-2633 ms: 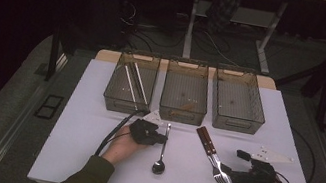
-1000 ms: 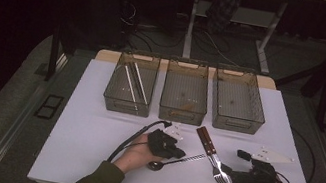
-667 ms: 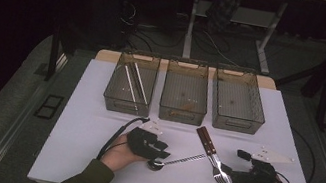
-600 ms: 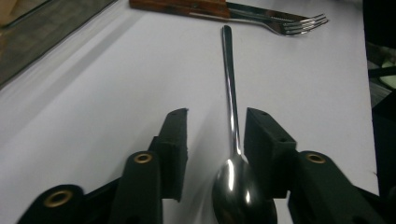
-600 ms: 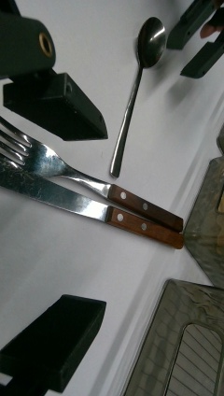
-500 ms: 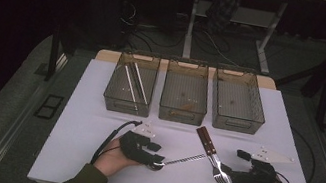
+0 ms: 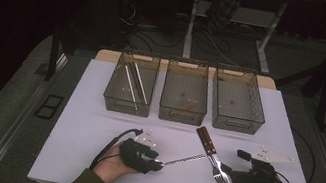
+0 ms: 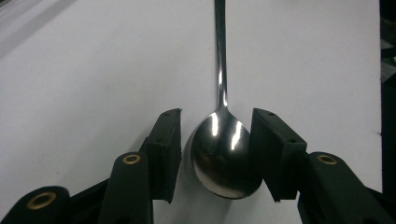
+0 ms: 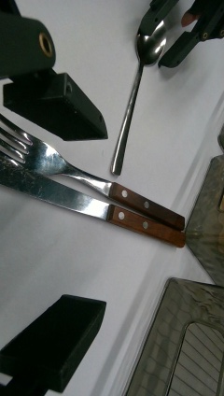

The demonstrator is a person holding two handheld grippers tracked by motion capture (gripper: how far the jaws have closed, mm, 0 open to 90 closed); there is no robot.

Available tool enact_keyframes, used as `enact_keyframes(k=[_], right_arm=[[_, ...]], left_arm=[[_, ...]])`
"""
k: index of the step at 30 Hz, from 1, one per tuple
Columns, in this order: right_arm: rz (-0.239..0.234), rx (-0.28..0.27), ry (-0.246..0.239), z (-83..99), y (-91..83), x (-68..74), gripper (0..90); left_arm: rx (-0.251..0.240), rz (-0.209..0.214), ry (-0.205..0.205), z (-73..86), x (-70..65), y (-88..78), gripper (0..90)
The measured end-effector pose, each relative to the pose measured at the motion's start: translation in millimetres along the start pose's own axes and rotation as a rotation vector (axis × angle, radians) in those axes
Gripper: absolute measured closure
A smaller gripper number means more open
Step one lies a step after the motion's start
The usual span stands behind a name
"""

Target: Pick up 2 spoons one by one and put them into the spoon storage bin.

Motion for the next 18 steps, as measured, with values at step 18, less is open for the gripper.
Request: enact_keyframes(k=[18], right_arm=[[0.007, 0.005, -0.01, 0.1, -0.5, -0.2, 14.3]], left_arm=[[0.035, -0.05, 0.076, -0.7, -9.3, 2.9, 64.7]])
Point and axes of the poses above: each handheld gripper's, and its own axes: y roughly forward along the jaws, z roughly out of its underside, x roughly to its left, the point moved 10 cm from there along y, roughly forward along the jaws, and after that the axes turned 2 degrees about -z, right-handed, at the moved point
